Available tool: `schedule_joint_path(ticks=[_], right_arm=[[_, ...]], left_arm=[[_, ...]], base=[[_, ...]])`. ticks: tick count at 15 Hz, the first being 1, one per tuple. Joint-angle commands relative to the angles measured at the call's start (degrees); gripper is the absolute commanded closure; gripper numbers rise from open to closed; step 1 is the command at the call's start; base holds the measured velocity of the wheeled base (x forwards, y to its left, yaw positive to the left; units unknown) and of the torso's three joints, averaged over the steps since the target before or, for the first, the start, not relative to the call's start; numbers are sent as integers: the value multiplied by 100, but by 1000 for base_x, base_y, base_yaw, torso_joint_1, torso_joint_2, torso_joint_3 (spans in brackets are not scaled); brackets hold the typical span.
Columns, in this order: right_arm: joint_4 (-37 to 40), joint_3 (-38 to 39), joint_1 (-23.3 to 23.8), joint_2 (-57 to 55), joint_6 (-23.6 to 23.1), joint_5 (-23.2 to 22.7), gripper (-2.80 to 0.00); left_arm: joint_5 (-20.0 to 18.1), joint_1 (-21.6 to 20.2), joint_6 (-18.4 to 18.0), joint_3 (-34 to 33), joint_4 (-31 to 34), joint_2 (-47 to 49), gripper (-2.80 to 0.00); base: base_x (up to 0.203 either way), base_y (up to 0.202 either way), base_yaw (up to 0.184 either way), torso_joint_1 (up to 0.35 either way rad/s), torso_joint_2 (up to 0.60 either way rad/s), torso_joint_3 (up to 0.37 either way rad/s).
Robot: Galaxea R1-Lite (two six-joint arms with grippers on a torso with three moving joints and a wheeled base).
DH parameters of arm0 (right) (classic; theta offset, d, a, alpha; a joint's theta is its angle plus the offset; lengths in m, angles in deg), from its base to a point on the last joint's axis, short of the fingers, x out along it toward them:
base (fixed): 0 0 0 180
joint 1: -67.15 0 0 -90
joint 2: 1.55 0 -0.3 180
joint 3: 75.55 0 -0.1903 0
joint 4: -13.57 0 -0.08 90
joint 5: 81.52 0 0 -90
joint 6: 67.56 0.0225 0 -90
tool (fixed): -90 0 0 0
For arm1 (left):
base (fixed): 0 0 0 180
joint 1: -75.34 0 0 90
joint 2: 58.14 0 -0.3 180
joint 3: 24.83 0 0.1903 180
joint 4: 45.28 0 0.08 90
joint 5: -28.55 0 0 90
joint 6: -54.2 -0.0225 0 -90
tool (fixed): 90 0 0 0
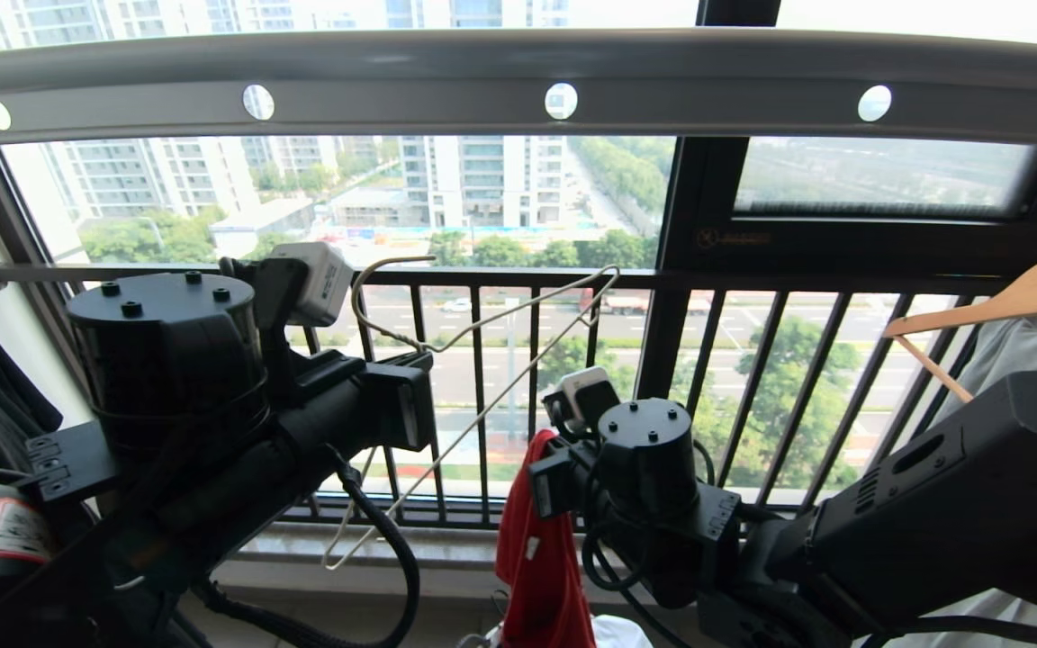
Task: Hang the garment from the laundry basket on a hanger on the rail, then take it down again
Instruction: Put clothes in the basket
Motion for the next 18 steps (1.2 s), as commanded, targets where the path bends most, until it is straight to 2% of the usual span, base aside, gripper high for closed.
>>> schedule_joint_path(ticks=[1,2,4,10,14,18], right_arm=[[-162,3,146,-286,-144,9,0],[-235,-12,197,-395,-233,8,0],[-436,-223,395,-673,-729,-8,0],[-534,-424,748,-1443,-1573,-199,0],[-533,-618,911,-1870,-1831,-377,0],[-535,-761,924,-2144,-1843,-387,0]], left_arm=[[126,-2,-37,23,-30,131,0],[126,-32,-32,30,-30,146,0],[135,-41,-55,43,-30,131,0],[153,-51,-116,129,-12,143,0],[161,-76,-194,149,-12,99,0],[170,-84,-230,158,-3,64,0]], base=[[0,0,0,0,0,0],[0,0,0,0,0,0],[0,0,0,0,0,0],[0,0,0,0,0,0],[0,0,0,0,0,0],[0,0,0,0,0,0]])
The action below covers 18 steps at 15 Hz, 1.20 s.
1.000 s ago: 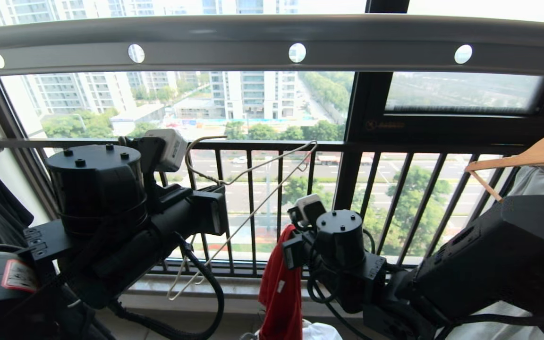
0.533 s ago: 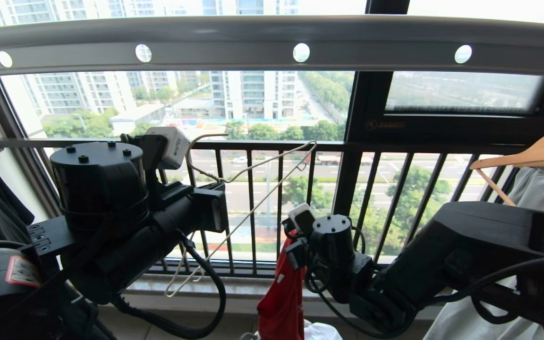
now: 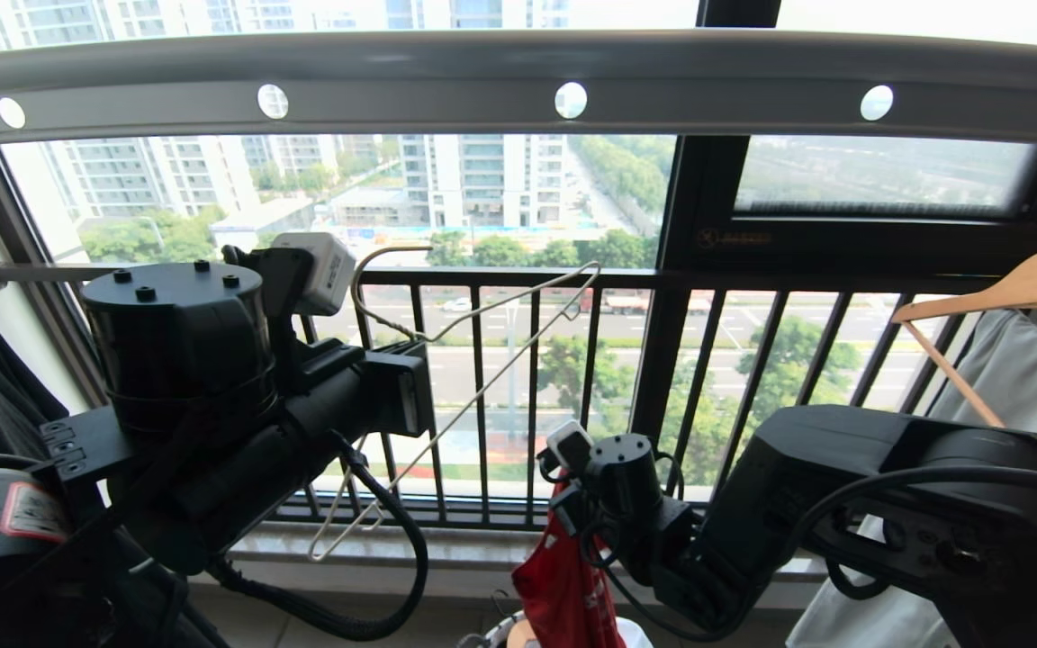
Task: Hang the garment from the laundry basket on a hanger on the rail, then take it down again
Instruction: Put clothes in the basket
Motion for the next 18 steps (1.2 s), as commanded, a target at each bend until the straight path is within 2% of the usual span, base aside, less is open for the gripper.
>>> schedule_joint_path(ticks=[1,6,9,10,14,18], right_arm=[[-29,-142,27,-230,-34,8,0],[-29,-282,35,-536,-65,16,0],[-37,-505,39,-698,-287,25,0],[-30,-604,41,-740,-318,27,-280],[-1,-805,134,-804,-418,34,-280],[334,-584,151,-474,-468,5,-280]], left_arm=[[15,-2,9,-5,-15,4,0],[7,-2,9,-24,3,119,0],[7,-2,9,-32,3,145,0],[7,-2,9,-32,3,143,0],[7,-2,0,-32,3,109,0],[7,-2,-9,-24,3,101,0]], base=[[0,0,0,0,0,0],[0,0,0,0,0,0],[0,0,0,0,0,0],[0,0,0,0,0,0],[0,0,0,0,0,0],[0,0,0,0,0,0]])
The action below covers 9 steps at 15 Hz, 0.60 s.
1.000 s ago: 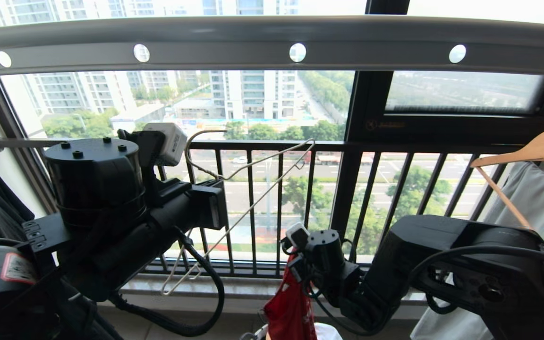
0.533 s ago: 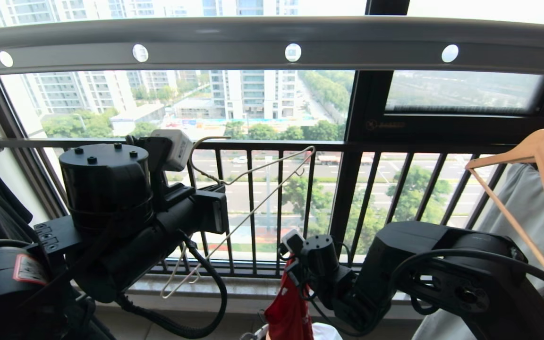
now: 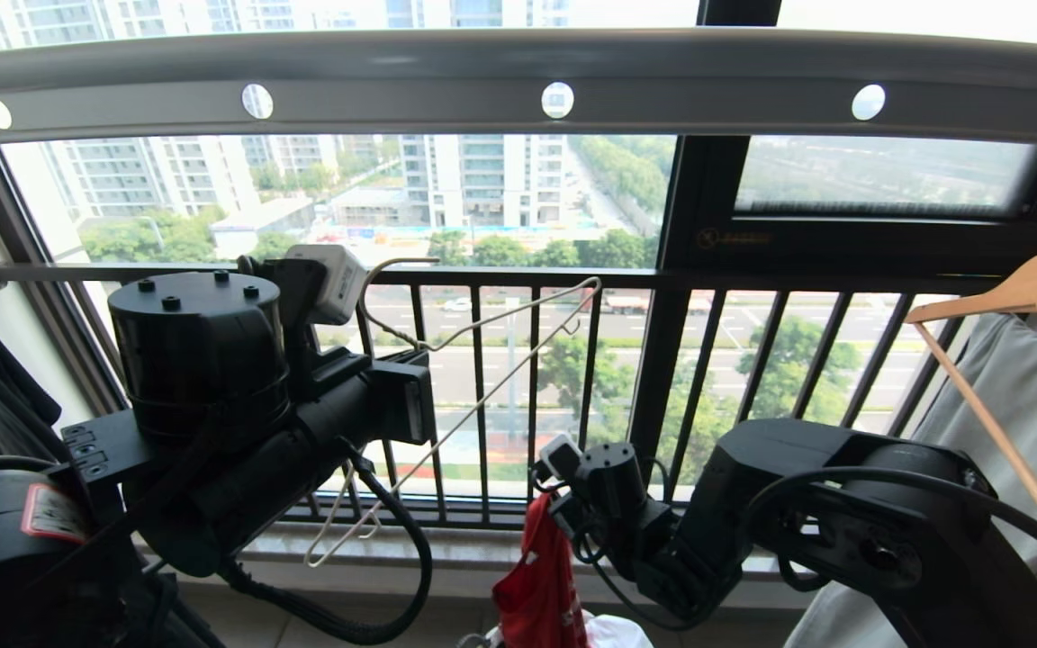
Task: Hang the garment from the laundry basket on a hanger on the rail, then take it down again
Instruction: Put clothes in the basket
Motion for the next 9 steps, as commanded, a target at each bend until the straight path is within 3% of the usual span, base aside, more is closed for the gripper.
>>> schedule_joint_path(ticks=[1,5,9], right_arm=[[450,88,-1,350,6,-42,-280],[1632,-131,52,650,32,-542,-280],[2956,-1179,256,672,30,-898,-280]], left_arm=[[11,1,4,0,-22,-5,0],[11,1,4,8,-17,-14,0],[11,-49,4,17,-16,-29,0]], base=[[0,0,0,0,0,0],[0,0,0,0,0,0],[0,0,0,0,0,0]])
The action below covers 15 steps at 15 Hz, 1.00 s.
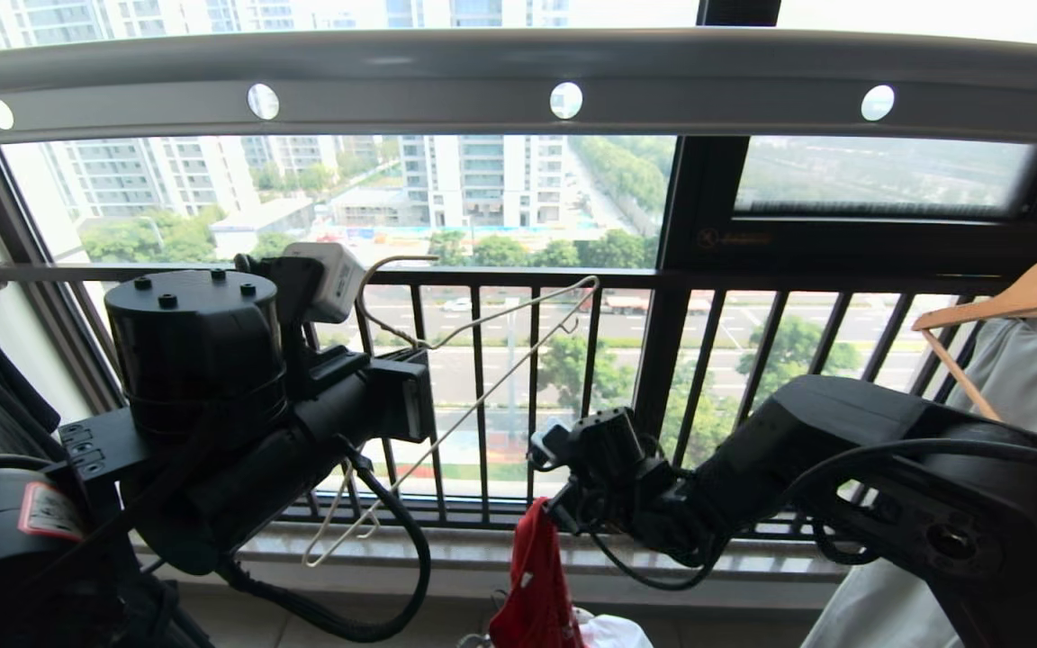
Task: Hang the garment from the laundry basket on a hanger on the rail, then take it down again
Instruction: Put clothes in the basket
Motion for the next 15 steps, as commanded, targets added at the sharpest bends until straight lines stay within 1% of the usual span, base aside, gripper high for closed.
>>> schedule_joint_path(ticks=[1,4,6,9,12,15], right_arm=[[891,-651,149,24,-18,-170,-280],[1907,-1327,366,-103,-56,-482,-280],[2431,-1454,469,-163,-229,-717,-280],[2658,-1775,522,-308,-344,-843,-280],[3379,-2322,589,-422,-399,-857,-280],[3352,-2181,581,-356,-267,-867,-280]], left_arm=[[11,-49,1,9,-29,-18,0],[11,-115,-53,15,-29,-33,0],[11,-150,-62,15,-29,-36,0],[11,-150,-62,15,-29,-30,0],[11,-159,-62,16,-29,-53,0],[2,-159,-62,15,-29,-27,0]], base=[[0,0,0,0,0,0],[0,0,0,0,0,0],[0,0,0,0,0,0],[0,0,0,0,0,0],[0,0,0,0,0,0],[0,0,0,0,0,0]])
